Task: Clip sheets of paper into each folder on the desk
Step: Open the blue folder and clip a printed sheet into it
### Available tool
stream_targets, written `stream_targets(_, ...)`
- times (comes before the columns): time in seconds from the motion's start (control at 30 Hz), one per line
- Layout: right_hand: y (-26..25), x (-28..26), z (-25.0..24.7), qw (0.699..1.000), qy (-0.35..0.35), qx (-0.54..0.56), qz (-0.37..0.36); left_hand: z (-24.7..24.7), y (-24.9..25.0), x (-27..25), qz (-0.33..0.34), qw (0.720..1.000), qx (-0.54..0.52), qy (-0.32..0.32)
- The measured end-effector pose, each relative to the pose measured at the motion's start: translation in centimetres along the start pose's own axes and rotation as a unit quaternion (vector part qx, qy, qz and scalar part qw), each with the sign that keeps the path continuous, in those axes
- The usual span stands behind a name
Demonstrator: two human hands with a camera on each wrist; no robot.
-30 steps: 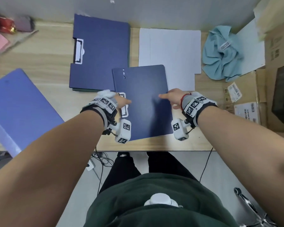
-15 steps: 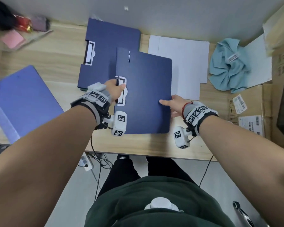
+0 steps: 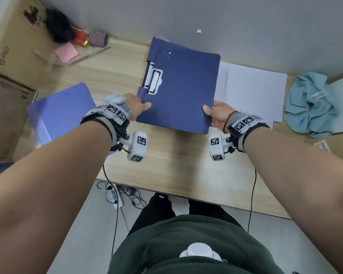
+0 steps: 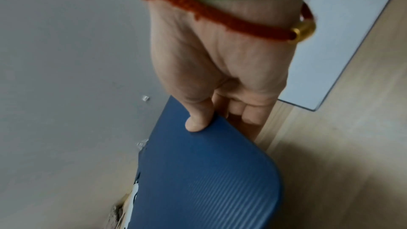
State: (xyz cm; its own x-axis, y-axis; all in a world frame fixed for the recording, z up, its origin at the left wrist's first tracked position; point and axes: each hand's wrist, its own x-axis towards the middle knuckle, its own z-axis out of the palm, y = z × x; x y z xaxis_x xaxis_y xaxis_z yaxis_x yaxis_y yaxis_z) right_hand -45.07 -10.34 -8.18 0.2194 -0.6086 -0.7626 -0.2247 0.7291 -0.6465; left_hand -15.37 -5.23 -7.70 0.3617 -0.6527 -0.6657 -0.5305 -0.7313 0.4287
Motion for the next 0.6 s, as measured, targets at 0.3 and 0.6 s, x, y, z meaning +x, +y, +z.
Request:
stream_targets(0.3,-2.8,4.6,3.7,0.991,0.087,-0.089,0.043,-2.7,-0.4,2.7,-0.002,1.0,-0.002,-0.001)
stream_targets(0.6,-4.2,7.1,6.4,0.951,0.13,-0.268,0.09,-1.1,-0.1,5.7,0.042,0.995,0.001,-0.093)
